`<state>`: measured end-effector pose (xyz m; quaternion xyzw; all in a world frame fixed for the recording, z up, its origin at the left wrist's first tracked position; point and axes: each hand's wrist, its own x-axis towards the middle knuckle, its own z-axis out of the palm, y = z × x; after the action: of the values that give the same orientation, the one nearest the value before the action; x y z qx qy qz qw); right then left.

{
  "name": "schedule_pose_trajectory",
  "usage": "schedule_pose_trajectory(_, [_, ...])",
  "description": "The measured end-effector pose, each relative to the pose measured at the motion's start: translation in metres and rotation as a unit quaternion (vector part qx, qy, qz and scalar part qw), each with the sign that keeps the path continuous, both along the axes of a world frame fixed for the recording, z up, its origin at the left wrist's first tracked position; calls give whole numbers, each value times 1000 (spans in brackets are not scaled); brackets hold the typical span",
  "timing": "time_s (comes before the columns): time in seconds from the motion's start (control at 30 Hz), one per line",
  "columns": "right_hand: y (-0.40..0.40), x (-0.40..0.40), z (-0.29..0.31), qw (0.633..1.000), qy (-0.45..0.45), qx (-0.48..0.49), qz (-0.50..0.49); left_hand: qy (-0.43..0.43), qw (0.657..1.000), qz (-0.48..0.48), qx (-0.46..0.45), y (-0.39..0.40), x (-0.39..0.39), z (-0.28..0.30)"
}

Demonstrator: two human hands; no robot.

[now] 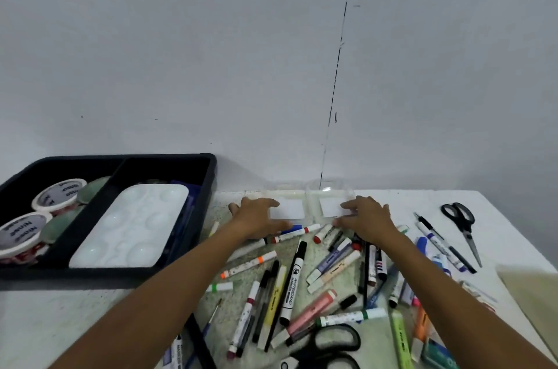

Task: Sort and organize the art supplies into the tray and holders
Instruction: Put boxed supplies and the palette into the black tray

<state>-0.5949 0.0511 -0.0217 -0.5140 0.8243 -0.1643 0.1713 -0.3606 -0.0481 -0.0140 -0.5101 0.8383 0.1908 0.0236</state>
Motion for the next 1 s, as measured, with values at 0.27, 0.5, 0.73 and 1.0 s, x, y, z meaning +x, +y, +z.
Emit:
schedule_pose_trajectory(0.27, [13,3,3,987,-80,-138,-9,138,983,87,-83,12,0,0])
schedule_pose_trajectory(0.5, [46,20,30,939,-216,-266,2,303,941,93,-118,49,36,16])
schedule_pose_trajectory(0.73, [82,33,46,858,-444,-258,-20,361,916,58,-166,111,89,22])
schedule_pose_trajectory(1.0, [156,57,43,831,-547,-105,12,391,913,24,-112,198,141,6])
